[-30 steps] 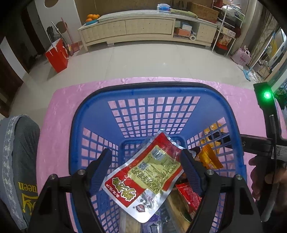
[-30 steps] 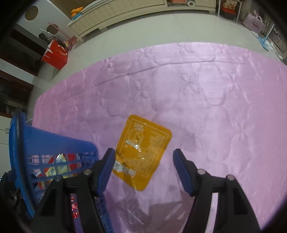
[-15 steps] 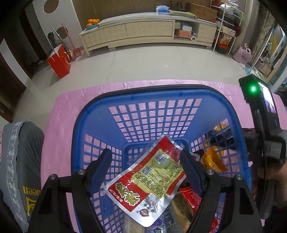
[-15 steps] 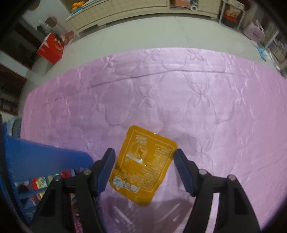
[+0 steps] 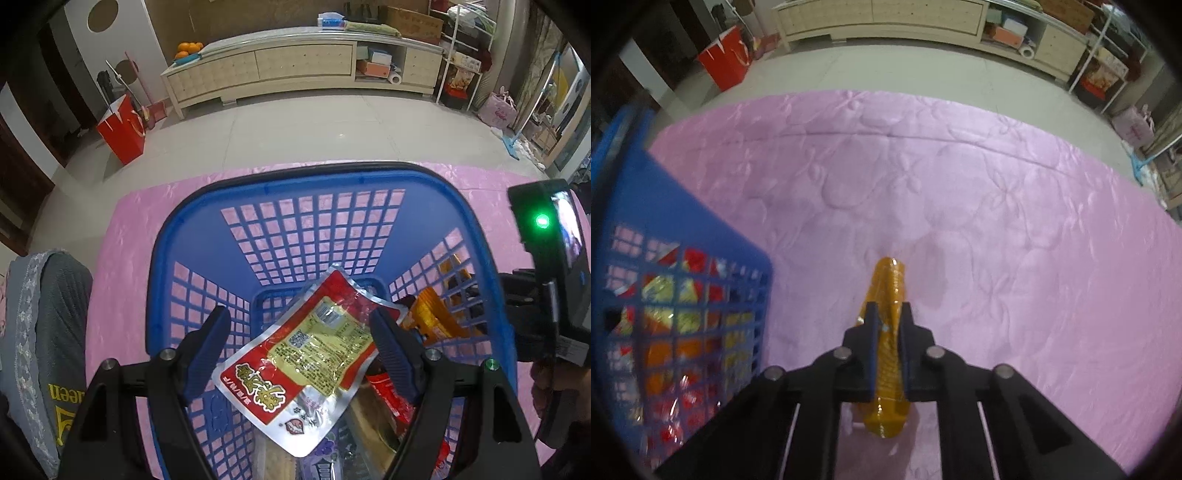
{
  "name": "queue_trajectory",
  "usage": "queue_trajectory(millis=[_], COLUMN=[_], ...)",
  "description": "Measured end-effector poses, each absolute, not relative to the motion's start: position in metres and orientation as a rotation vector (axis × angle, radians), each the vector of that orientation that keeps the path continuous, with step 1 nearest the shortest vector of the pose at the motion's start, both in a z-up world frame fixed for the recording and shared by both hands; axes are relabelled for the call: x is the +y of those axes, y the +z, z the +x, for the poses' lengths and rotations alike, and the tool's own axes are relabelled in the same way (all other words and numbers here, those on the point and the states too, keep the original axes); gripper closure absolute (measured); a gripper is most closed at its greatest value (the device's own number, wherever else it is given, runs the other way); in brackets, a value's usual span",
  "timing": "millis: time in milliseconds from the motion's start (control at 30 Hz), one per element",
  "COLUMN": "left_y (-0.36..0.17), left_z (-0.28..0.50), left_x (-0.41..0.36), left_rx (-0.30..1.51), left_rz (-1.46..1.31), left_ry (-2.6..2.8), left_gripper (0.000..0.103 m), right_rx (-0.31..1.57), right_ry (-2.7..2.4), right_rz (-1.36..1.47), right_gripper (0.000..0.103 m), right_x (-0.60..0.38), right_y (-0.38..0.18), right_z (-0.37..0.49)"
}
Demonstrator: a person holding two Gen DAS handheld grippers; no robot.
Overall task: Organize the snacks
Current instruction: 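Close the right tool on the yellow-orange pouch, then carry the yellow-orange pouch with the right tool over the basket and lower it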
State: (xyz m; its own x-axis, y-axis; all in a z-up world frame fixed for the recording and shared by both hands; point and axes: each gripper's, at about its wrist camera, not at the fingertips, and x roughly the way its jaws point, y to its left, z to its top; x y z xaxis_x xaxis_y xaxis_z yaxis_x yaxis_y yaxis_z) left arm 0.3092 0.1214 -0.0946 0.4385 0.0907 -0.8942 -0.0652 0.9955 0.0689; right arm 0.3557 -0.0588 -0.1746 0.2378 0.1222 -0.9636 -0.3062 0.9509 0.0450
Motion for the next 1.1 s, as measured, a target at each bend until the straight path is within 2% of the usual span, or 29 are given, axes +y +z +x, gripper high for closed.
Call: queue_trajectory(millis=[200,700,1100], left_y=[-0.077,-0.003,0.016], left_z=[0.292,0.211,0.164], left_x=[0.117,0.104,0.122], left_rx=[1.079,0.958,0.893], left_rz=[0.022,0.014,-0.002], left_ry=[0.084,0.043,0.043], left_gripper=[0.027,0.027,0.027], right_rx=[1.254,1.041,0.977], right_ry=[0.313,0.371,0.477], right_rz=[-0.128,-0.104,-0.133], right_gripper=[0.092,0.092,0.092], right_x=[-0.077,-0.078,-0.039], right_y=[-0.142,-0.021,0.013], right_z=[0.33,0.262,0.216])
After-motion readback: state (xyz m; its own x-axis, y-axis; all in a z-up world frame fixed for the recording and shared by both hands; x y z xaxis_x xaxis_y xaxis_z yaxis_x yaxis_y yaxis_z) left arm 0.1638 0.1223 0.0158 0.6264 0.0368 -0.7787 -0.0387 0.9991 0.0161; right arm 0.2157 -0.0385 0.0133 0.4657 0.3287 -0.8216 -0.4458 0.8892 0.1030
